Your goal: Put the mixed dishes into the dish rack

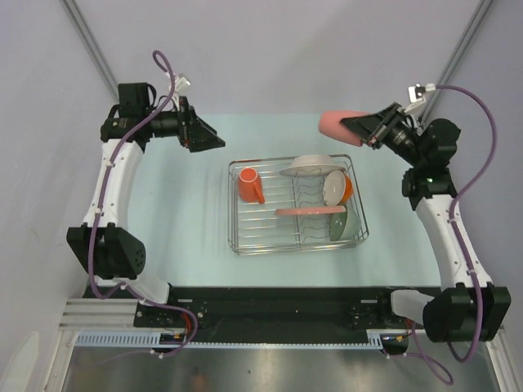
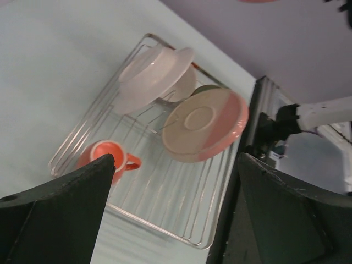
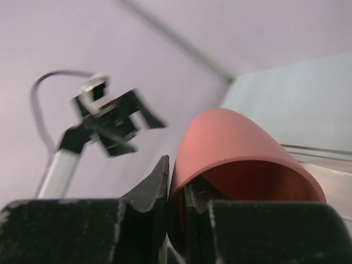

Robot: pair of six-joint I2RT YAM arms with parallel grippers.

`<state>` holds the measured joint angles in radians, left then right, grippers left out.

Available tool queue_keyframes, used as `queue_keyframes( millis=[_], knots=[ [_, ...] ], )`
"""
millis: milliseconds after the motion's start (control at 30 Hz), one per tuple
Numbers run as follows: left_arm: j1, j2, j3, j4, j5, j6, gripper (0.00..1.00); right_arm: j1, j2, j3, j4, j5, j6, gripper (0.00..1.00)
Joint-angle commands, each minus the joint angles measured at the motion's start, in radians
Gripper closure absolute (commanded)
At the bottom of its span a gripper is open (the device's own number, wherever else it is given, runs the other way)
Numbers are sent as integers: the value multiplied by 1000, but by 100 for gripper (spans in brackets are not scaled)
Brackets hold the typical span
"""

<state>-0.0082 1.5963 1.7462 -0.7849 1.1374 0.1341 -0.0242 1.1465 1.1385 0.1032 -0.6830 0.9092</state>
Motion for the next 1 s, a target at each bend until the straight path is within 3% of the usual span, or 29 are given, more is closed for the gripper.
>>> queue_keyframes(
  millis=[0, 133, 167, 200, 233, 267, 300, 433, 733, 967],
  knots=[
    [-7, 13, 9, 88, 295, -127, 0, 124, 77, 4, 608, -312, 371, 100],
    [-7, -36, -100, 431, 375, -439, 0, 214, 224, 4, 1082, -345, 685, 100],
    [-7, -47, -175, 667, 386, -529, 0, 242, 246, 6, 1221, -342, 730, 100],
    [-7, -56, -212, 799, 386, -732, 0, 256, 269, 6, 1263, -343, 787, 100],
    [-9, -64, -249, 944, 384, -839, 0, 274, 312, 7, 1286, -348, 796, 100],
    [-10, -65, -296, 1187, 381, -1027, 0, 311, 327, 7, 1308, -355, 797, 100],
    [-18, -58, -310, 1278, 381, -1094, 0, 332, 343, 7, 1307, -359, 789, 100],
    [-35, -29, -306, 1424, 363, -1231, 0, 392, 401, 9, 1244, -337, 706, 100],
    [-62, 7, -370, 1846, 334, -1545, 0, 403, 539, 47, 1296, -302, 758, 100],
    [-114, 54, -433, 1938, 295, -1630, 0, 431, 630, 110, 1323, -277, 784, 100]
  ],
)
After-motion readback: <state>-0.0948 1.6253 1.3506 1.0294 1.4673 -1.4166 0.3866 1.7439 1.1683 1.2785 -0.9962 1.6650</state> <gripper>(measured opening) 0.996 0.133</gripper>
